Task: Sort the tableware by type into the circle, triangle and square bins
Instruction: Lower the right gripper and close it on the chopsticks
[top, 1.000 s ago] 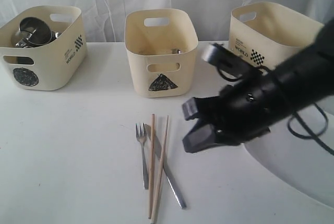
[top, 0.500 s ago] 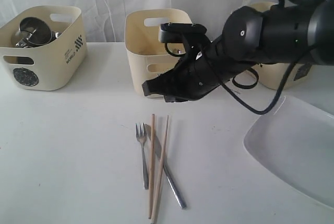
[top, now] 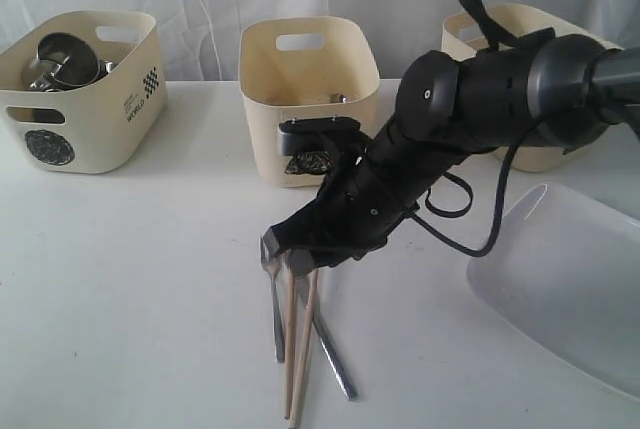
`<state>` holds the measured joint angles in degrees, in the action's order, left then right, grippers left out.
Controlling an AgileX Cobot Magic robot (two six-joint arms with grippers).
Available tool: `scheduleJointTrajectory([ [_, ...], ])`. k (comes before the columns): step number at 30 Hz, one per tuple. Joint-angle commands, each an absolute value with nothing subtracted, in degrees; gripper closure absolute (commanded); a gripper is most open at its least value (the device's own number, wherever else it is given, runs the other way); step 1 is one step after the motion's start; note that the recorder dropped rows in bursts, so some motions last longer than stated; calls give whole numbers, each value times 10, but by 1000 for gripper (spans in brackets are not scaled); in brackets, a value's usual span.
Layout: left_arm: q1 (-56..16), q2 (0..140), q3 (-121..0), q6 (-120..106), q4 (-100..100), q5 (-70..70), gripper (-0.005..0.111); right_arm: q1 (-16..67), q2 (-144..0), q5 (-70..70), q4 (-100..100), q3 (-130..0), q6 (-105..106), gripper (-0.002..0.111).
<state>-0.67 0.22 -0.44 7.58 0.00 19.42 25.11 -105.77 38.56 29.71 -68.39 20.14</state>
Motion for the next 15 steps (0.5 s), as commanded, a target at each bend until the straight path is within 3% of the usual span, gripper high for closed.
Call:
scheduleJointTrajectory([
  [1, -9, 0, 0, 75, -6, 210, 106, 251, -1081, 343, 299, -687, 157, 65],
  [9, -9, 0, 0, 75, -6, 210, 106, 251, -1133, 303, 302, -687, 126, 66],
  [15, -9, 0, 0, 75, -6, 210, 106, 251, -1151, 295, 333, -687, 122, 74],
])
